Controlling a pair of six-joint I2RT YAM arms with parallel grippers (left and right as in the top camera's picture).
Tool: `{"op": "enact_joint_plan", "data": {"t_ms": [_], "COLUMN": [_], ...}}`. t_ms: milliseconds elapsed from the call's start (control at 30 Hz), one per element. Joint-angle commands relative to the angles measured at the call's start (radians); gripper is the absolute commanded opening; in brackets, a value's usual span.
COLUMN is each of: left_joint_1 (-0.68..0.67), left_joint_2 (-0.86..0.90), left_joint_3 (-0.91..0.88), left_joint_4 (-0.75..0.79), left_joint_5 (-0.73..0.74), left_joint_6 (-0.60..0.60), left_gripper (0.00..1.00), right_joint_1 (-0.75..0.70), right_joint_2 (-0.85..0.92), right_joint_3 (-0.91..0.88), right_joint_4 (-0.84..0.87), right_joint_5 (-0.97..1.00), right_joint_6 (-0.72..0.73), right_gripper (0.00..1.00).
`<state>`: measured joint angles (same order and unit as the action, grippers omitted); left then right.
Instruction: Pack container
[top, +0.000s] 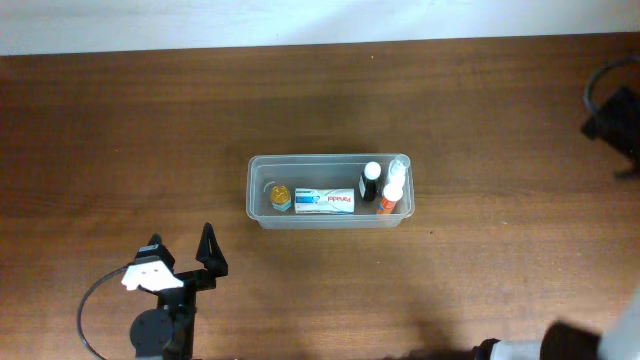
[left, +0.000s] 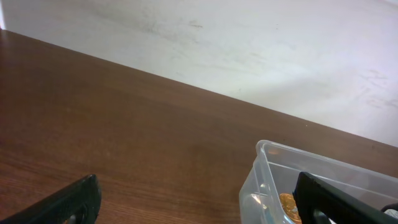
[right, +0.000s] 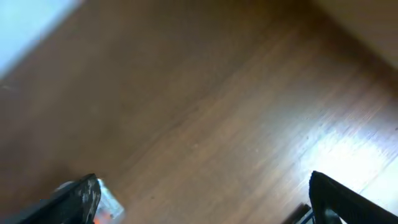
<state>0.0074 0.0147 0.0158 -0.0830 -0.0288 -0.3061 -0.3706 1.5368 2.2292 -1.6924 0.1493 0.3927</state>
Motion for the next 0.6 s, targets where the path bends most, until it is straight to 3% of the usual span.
{"op": "enact_joint_plan", "data": {"t_ms": [0,300,433,567], "left_joint_1": [0.004,0.004,0.004,0.004], "left_joint_2": [-0.010,-0.010,-0.010,-0.010], "left_joint_3": [-0.006,-0.006,-0.006,-0.006], "left_joint_4": [0.000,0.000,0.000,0.000], "left_joint_5": [0.015,0.015,0.015,0.015], "left_joint_6": [0.008,0.008,0.008,0.008], "left_gripper": [0.99,0.99,0.99,0.99], "right_joint_1": [-0.001,0.035,0.097,0.151], "right_joint_2": [-0.131,-0.375,-0.493,-0.638], "right_joint_3": [0.014,0.009,-0.087,-0.319], "right_joint_4": [-0.006,0.034,0.177,0.396], "right_joint_5": [-0.059,-0.198,-0.190,-0.191], "right_joint_6": [0.005,0.006,0.005,-0.071], "right_gripper": [0.98,0.98,0.98,0.98]}}
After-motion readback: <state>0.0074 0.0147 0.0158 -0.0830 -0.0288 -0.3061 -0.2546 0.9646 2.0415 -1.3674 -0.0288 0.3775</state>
